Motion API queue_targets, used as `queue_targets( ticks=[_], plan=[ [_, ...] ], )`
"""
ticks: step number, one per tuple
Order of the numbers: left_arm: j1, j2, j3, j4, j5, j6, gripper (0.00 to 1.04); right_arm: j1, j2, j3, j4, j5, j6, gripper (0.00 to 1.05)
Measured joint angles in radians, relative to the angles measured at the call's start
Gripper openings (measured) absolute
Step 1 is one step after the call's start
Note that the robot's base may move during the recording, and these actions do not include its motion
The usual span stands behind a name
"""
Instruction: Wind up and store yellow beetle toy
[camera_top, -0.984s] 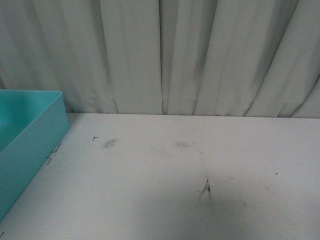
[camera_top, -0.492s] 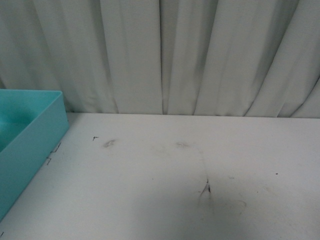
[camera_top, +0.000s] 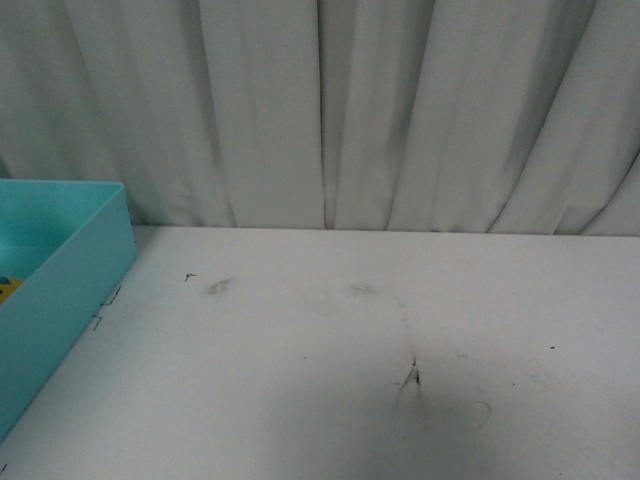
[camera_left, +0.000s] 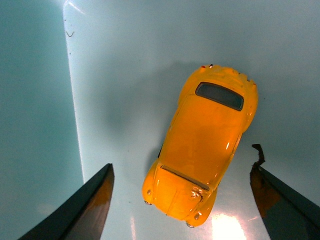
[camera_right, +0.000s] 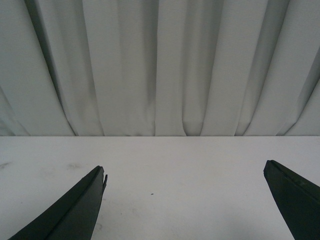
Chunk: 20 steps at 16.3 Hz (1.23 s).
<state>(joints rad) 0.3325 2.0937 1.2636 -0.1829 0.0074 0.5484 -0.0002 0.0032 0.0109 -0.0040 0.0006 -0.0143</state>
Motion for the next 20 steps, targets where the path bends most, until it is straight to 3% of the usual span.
queue_targets(
  ticks=[2, 7, 13, 14, 16, 20],
  plan=[
    [0.015, -0.015, 0.000, -0.003, 0.040, -0.004, 1.00, 0.000, 0.000, 0.000, 0.000, 0.000, 0.000, 0.98],
    [0.050, -0.307, -0.063, 0.085, 0.247, -0.087, 0.98, 0.000, 0.000, 0.000, 0.000, 0.000, 0.000, 0.98],
    [-0.018, -0.747, -0.250, 0.096, 0.300, -0.117, 0.98, 0.000, 0.000, 0.000, 0.000, 0.000, 0.000, 0.98],
    [-0.043, -0.836, -0.374, 0.372, 0.277, -0.225, 0.87, 0.000, 0.000, 0.000, 0.000, 0.000, 0.000, 0.98],
    [-0.100, -1.024, -0.644, 0.637, 0.228, -0.445, 0.62, 0.000, 0.000, 0.000, 0.000, 0.000, 0.000, 0.98],
    [-0.183, -1.174, -0.917, 0.738, 0.145, -0.530, 0.13, 0.000, 0.000, 0.000, 0.000, 0.000, 0.000, 0.98]
  ],
)
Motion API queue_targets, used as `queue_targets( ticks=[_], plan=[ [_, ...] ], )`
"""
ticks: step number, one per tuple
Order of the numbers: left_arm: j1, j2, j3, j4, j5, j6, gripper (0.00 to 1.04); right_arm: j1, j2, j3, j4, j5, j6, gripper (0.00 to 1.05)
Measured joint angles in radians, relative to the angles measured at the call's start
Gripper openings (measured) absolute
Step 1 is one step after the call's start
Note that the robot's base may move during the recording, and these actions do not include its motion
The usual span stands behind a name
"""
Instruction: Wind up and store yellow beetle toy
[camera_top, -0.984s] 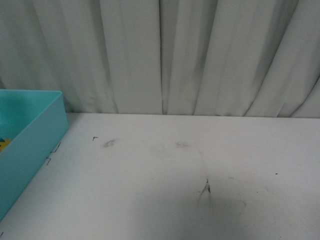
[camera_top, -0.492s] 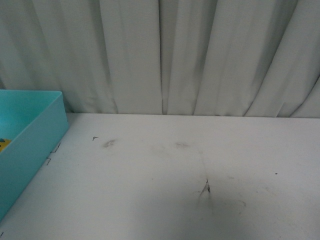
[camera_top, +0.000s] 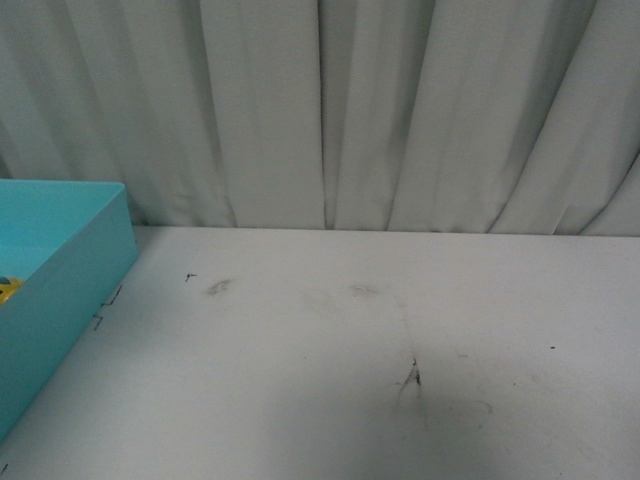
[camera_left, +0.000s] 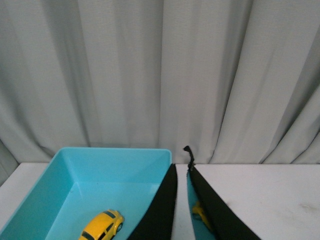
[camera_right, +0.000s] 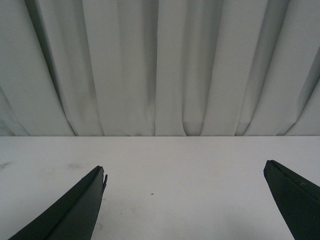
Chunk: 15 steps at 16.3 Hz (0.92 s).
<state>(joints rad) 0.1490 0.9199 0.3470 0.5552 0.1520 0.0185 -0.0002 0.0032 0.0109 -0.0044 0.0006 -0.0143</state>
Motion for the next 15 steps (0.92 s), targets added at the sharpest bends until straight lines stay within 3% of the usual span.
queue_targets(
  ticks=[1, 5, 6, 15],
  plan=[
    [-0.015, -0.041, -0.042, 0.014, -0.020, -0.013, 0.01, 0.000, 0.000, 0.000, 0.000, 0.000, 0.000, 0.98],
    [-0.073, -0.179, -0.175, 0.003, -0.077, -0.013, 0.02, 0.000, 0.000, 0.000, 0.000, 0.000, 0.000, 0.98],
    [-0.135, -0.219, -0.198, -0.008, -0.143, -0.014, 0.02, 0.000, 0.000, 0.000, 0.000, 0.000, 0.000, 0.98],
    [-0.146, -0.299, -0.243, -0.045, -0.153, -0.014, 0.02, 0.000, 0.000, 0.000, 0.000, 0.000, 0.000, 0.98]
  ],
)
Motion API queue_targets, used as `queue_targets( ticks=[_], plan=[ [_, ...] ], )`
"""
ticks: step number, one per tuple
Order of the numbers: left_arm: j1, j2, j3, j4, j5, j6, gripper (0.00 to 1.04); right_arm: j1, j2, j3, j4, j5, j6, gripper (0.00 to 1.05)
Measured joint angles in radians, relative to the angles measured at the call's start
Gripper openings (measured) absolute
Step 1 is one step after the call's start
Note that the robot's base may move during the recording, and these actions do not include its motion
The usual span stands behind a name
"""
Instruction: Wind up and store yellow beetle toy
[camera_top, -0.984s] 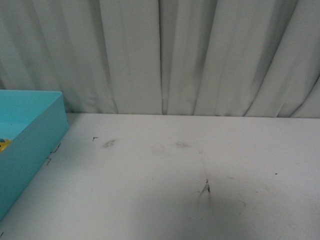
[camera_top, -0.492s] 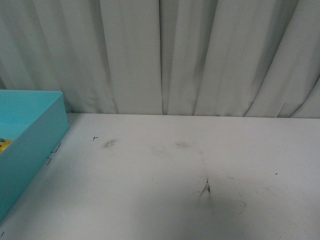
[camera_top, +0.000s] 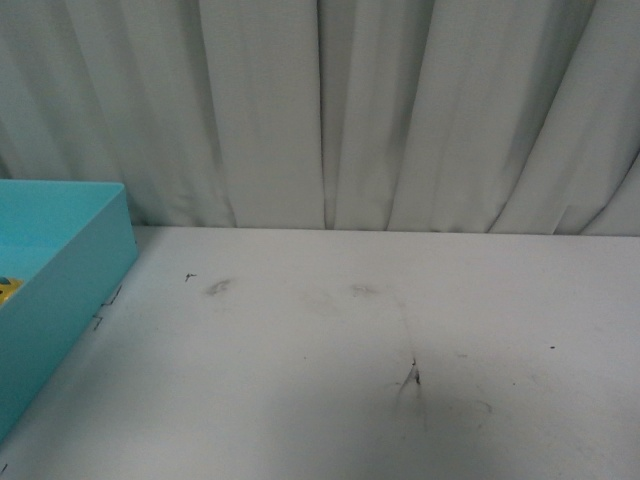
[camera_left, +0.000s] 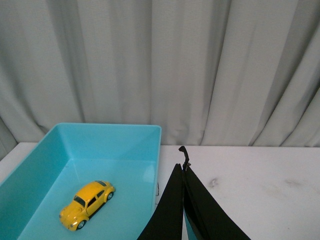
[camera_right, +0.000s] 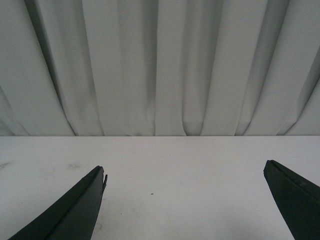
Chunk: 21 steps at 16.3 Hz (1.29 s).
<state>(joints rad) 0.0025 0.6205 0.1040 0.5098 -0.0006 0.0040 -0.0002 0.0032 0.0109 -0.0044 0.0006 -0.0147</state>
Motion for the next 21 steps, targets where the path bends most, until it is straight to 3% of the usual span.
queue_targets(
  ticks=[21],
  plan=[
    [-0.001, -0.451, -0.094, -0.335, 0.000, 0.000, 0.02, 0.000, 0.000, 0.000, 0.000, 0.000, 0.000, 0.98]
  ],
)
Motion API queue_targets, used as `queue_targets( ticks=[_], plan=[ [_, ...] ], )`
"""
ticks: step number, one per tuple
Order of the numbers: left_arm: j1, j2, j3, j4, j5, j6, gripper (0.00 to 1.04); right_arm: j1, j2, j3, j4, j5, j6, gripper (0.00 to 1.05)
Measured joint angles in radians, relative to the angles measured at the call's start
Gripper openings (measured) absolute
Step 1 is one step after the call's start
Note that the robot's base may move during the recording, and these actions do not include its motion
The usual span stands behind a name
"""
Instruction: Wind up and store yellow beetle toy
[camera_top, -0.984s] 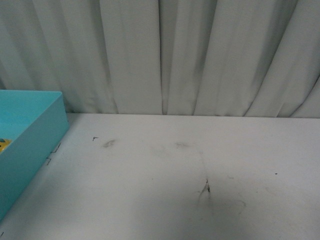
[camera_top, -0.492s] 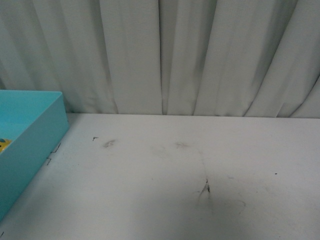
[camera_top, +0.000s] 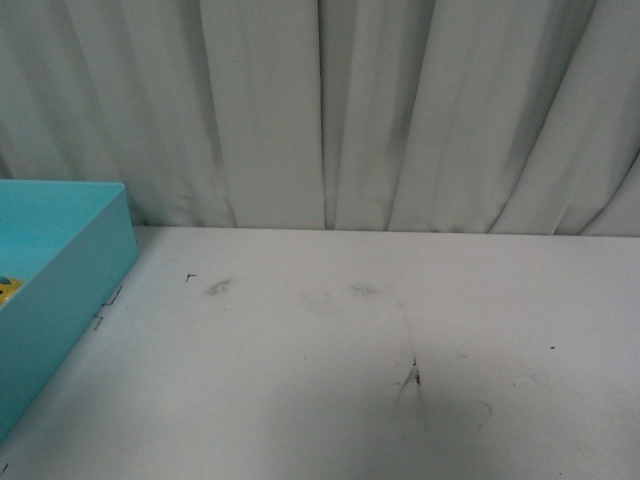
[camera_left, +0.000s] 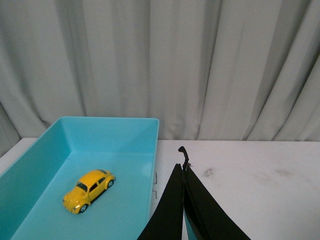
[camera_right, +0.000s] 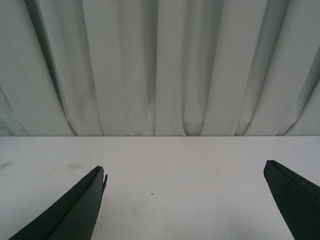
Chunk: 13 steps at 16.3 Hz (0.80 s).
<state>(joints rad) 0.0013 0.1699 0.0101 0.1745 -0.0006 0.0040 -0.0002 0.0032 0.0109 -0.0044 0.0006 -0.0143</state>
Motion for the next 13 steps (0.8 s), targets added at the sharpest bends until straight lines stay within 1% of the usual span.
queue_targets(
  ticks=[2, 3, 4, 7, 8, 10, 11, 13],
  plan=[
    [0.000, -0.147, 0.001, -0.187, 0.000, 0.000, 0.02, 0.000, 0.000, 0.000, 0.000, 0.000, 0.000, 0.98],
    [-0.001, -0.164, 0.004, -0.159, 0.002, 0.000, 0.02, 0.000, 0.000, 0.000, 0.000, 0.000, 0.000, 0.98],
    [-0.002, -0.164, 0.001, -0.185, -0.001, 0.000, 0.02, 0.000, 0.000, 0.000, 0.000, 0.000, 0.000, 0.98],
    [-0.002, -0.164, 0.001, -0.178, 0.000, 0.000, 0.02, 0.000, 0.000, 0.000, 0.000, 0.000, 0.000, 0.98],
    [-0.002, -0.164, 0.001, -0.178, 0.000, -0.002, 0.03, 0.000, 0.000, 0.000, 0.000, 0.000, 0.000, 0.98],
    [-0.002, -0.164, 0.001, -0.178, 0.000, -0.001, 0.26, 0.000, 0.000, 0.000, 0.000, 0.000, 0.000, 0.98],
    [-0.002, -0.164, 0.001, -0.178, 0.000, -0.001, 0.44, 0.000, 0.000, 0.000, 0.000, 0.000, 0.000, 0.98],
    [-0.002, -0.164, 0.001, -0.178, 0.000, -0.001, 0.64, 0.000, 0.000, 0.000, 0.000, 0.000, 0.000, 0.98]
  ],
)
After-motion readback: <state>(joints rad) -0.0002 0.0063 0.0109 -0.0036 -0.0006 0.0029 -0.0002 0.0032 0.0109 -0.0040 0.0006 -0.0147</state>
